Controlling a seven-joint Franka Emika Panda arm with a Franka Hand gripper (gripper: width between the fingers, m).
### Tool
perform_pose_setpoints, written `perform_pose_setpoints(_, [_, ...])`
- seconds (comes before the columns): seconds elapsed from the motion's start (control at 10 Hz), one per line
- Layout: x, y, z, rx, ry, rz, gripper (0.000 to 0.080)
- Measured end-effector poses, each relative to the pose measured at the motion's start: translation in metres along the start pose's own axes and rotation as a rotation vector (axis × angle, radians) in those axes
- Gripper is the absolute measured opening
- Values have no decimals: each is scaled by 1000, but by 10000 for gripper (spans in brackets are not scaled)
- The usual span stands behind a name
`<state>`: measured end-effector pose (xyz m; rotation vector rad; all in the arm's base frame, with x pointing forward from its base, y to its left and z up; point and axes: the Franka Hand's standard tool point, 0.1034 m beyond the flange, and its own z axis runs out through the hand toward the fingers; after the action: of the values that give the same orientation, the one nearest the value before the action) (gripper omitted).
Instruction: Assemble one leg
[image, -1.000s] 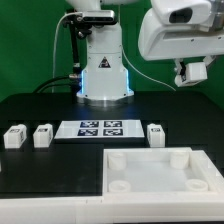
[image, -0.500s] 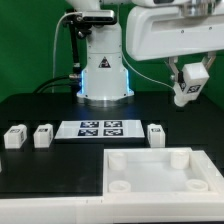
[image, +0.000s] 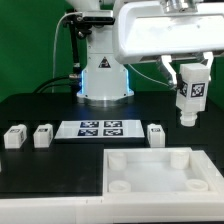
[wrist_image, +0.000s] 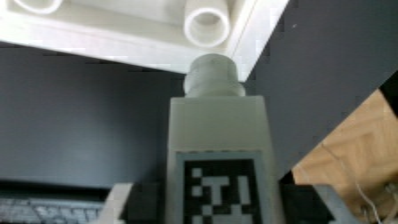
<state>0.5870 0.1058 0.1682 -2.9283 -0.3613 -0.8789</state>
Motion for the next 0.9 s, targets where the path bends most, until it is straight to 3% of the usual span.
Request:
perform_pose_setpoints(0.1, [0, 2, 1, -11, 56, 1, 291])
perform_pose_setpoints(0.3, [-4, 3, 5, -8, 37, -2, 291])
perform_pose_setpoints(0.5, [-9, 12, 28, -8, 19, 8, 291])
perform_pose_setpoints(0.7, [-10, 11, 55, 2, 6, 18, 291])
perform_pose_setpoints(0.9, [-9, 12, 65, 6, -4, 24, 291])
